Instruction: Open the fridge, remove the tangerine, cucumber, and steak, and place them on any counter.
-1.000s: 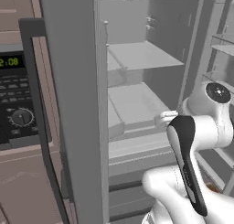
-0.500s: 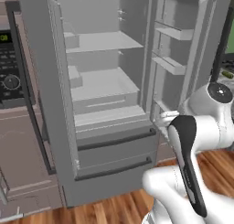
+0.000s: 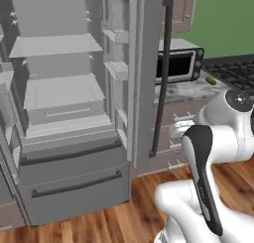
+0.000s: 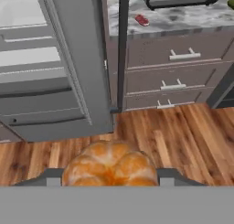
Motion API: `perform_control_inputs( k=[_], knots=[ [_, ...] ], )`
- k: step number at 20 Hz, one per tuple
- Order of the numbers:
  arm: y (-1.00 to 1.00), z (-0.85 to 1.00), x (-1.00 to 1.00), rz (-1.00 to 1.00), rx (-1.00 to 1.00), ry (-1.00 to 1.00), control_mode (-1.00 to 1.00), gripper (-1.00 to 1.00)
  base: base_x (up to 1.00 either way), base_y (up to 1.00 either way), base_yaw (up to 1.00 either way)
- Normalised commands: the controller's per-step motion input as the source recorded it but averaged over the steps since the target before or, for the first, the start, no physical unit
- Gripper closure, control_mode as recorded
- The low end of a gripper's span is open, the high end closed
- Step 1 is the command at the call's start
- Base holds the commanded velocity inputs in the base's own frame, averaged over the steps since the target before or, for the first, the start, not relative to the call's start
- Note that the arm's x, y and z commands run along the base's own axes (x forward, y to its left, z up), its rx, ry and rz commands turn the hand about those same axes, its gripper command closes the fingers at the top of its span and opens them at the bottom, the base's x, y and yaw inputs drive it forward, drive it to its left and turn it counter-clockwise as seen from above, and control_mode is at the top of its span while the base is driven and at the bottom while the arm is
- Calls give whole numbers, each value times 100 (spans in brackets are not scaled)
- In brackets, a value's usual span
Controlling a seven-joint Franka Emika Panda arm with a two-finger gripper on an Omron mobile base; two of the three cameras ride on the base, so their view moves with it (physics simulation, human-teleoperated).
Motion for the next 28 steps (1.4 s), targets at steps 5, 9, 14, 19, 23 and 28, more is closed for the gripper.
perform_control_inputs(
  k=[5, 9, 14, 19, 23, 28],
  knots=[
    [0, 0, 0, 0, 0, 0, 100, 100, 54, -100, 0],
    [0, 0, 0, 0, 0, 0, 100, 100, 79, -100, 1],
    [0, 0, 0, 0, 0, 0, 100, 100, 100, -81, 18],
    [0, 0, 0, 0, 0, 0, 100, 100, 99, -56, 24],
    [0, 0, 0, 0, 0, 0, 100, 100, 94, -44, 20],
    [0, 0, 0, 0, 0, 0, 100, 100, 45, -14, 15]
  ],
)
